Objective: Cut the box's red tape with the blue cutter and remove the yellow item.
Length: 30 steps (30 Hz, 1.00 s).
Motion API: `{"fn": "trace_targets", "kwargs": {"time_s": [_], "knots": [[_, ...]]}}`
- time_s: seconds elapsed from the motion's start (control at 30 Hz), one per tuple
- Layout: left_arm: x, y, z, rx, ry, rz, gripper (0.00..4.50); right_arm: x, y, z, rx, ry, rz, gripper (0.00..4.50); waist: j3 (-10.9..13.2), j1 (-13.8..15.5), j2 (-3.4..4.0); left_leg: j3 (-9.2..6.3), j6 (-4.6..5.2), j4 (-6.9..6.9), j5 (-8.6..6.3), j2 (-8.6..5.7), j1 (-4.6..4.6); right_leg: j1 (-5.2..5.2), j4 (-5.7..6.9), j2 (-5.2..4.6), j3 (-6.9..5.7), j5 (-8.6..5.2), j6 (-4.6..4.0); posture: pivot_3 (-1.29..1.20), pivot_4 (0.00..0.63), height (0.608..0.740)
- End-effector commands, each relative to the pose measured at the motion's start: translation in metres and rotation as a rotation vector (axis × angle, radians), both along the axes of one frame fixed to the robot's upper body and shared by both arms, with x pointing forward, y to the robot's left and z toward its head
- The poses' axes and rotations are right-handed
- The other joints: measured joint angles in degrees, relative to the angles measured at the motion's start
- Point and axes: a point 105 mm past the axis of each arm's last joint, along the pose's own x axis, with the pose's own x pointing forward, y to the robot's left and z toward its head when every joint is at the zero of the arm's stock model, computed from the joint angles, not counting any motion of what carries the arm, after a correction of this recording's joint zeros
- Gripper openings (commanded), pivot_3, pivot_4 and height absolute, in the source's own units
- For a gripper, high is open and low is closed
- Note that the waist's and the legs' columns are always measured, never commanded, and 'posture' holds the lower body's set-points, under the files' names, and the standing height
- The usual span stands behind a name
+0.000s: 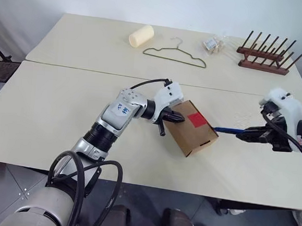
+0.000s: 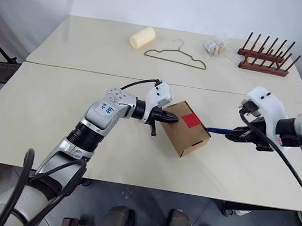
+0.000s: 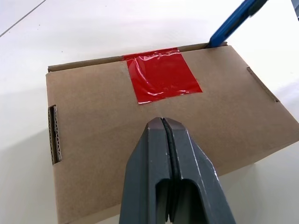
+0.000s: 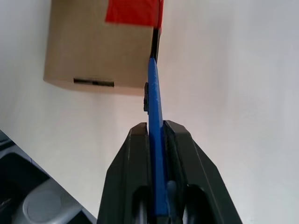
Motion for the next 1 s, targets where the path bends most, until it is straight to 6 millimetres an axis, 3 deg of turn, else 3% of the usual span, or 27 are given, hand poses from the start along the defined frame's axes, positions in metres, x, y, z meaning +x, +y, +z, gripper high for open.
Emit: {"fn": "trace_targets", "kwargs": {"time_s": [0.03,0.13,0.23,0.3,0.37,0.6,0.73,0.77,0.87,1.0], "knots": [[-0.003,0.003,-0.023,0.053,0.064,0.002,0.00,0.008,-0.011,0.042,0.160,-0.172,-0.026,0.13,0.00,0.00,0.00,0.01,0.00,0.01,0.00,-0.01,0.00,0.00,0.00,-0.01,0.01,0.00,0.00,0.00,0.150,0.740],[-0.003,0.003,-0.021,0.043,0.058,-0.004,0.00,0.013,-0.034,0.048,0.236,-0.231,-0.082,0.13,-0.01,0.24,-0.02,-0.02,0.00,0.01,0.00,-0.01,-0.01,0.02,-0.01,-0.01,-0.03,0.00,0.00,0.00,0.150,0.740],[-0.002,0.001,-0.014,0.009,0.045,-0.008,0.00,0.029,-0.082,0.033,0.228,-0.306,-0.237,0.13,-0.02,0.23,-0.05,-0.03,0.01,0.00,-0.01,-0.04,-0.01,0.10,-0.08,-0.01,-0.07,0.00,0.00,0.00,0.150,0.740],[0.000,0.001,-0.006,-0.027,0.028,-0.012,0.00,0.044,-0.112,0.012,0.159,-0.386,-0.337,0.13,-0.02,-0.01,-0.04,0.03,0.03,0.00,0.00,-0.06,0.00,0.11,-0.10,-0.04,-0.04,0.01,0.02,0.00,0.150,0.740],[0.002,0.002,0.000,-0.052,0.016,-0.008,0.00,0.051,-0.128,-0.007,0.102,-0.417,-0.385,0.13,-0.05,-0.12,0.01,0.07,0.03,0.00,0.01,-0.04,0.03,0.09,-0.07,-0.03,-0.03,0.01,0.02,0.00,0.150,0.740],[0.004,0.016,0.034,-0.213,-0.062,-0.069,0.00,0.075,-0.145,-0.076,0.029,-0.480,-0.438,0.13,-0.03,-0.90,0.06,0.12,-0.02,-0.05,0.11,-0.02,0.03,-0.01,0.00,0.00,0.00,0.01,0.02,0.00,0.150,0.740],[-0.001,0.034,0.047,-0.260,-0.078,-0.102,0.00,0.075,-0.141,-0.110,0.103,-0.358,-0.430,0.13,-0.04,-1.59,0.08,0.10,-0.02,-0.05,0.12,-0.01,0.02,0.00,0.00,-0.02,0.00,0.01,0.02,0.00,0.150,0.740],[-0.003,0.042,0.048,-0.262,-0.083,-0.110,0.00,0.074,-0.139,-0.110,0.118,-0.364,-0.420,0.86,-0.04,-1.62,0.08,0.09,-0.02,-0.05,0.13,-0.01,0.04,0.01,0.00,-0.01,-0.01,0.01,0.02,0.00,0.150,0.740],[-0.010,0.069,0.053,-0.264,-0.097,-0.116,0.00,0.071,-0.139,-0.097,0.126,-0.408,-0.372,1.69,-0.05,-1.74,0.13,0.05,-0.03,-0.11,0.13,0.02,0.04,0.00,0.00,0.00,-0.02,0.01,0.02,0.00,0.150,0.740],[-0.018,0.109,0.047,-0.222,-0.096,-0.043,0.00,0.065,-0.147,-0.054,0.088,-0.575,-0.296,3.03,0.01,-1.74,0.24,0.05,-0.03,-0.13,0.13,0.01,0.04,-0.02,-0.02,-0.02,0.00,0.01,0.02,0.00,0.150,0.740]]}}
